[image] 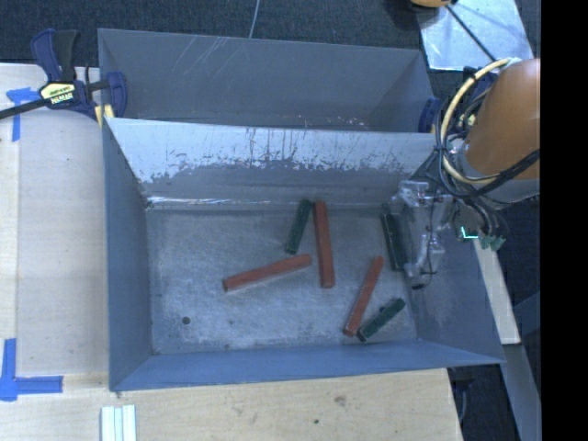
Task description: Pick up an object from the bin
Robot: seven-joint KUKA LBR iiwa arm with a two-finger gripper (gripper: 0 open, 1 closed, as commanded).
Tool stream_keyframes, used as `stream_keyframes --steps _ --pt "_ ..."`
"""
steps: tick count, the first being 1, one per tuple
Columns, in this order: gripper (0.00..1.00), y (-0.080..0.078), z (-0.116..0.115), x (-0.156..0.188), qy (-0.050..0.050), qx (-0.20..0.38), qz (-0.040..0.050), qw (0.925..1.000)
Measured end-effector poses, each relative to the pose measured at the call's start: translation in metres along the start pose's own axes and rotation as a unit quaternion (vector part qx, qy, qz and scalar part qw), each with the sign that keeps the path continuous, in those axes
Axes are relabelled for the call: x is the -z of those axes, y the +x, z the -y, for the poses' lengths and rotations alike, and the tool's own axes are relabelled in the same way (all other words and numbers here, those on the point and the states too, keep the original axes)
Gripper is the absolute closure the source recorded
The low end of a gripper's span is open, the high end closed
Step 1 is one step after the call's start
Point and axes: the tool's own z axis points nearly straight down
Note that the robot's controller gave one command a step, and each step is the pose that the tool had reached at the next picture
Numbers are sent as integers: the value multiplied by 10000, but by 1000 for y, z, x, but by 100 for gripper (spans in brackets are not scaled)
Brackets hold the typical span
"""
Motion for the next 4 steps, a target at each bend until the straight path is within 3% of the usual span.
stream_keyframes --steps 1,2,3,4 --pt "0 -2 0 4 5 13 37 10000" --pt "0 10 -1 -34 19 954 77 9954" --pt "0 44 -4 -54 3 1718 19 9851" --pt "0 38 -1 -74 12 2780 29 9606"
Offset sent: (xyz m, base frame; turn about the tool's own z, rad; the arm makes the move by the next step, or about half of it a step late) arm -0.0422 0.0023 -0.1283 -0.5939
